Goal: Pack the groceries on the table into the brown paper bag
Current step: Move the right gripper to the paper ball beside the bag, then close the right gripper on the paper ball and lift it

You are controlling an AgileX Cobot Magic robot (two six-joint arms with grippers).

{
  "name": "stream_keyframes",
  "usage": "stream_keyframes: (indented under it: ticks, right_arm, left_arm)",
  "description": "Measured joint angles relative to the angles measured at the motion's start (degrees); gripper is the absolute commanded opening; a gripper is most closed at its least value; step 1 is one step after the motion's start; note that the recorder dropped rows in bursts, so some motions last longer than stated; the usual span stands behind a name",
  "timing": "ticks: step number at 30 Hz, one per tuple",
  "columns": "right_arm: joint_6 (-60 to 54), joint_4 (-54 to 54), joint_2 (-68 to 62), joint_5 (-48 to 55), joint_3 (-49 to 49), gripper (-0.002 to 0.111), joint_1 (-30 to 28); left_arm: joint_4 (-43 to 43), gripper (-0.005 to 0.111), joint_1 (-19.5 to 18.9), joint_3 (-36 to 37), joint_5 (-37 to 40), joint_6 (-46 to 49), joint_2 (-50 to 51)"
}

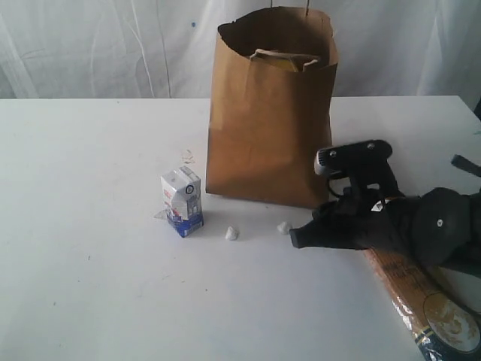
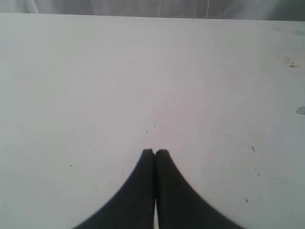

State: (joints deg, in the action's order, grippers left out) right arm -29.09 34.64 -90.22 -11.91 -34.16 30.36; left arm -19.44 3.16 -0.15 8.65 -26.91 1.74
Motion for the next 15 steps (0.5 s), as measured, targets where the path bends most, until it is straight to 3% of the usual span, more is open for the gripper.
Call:
stream_keyframes:
  ticks: [7,15]
  right_arm:
    - [6.51,-12.44,-1.86,-12.62,0.22,0.035,6.67]
    - [19.41,-13.57,-7.66,-15.41,0.50,0.055,6.95]
  left_arm:
    - [0.00,0.000,0.00,0.00,0.00,0.00,0.00]
    - [0.00,0.000,0.00,0.00,0.00,0.00,0.00]
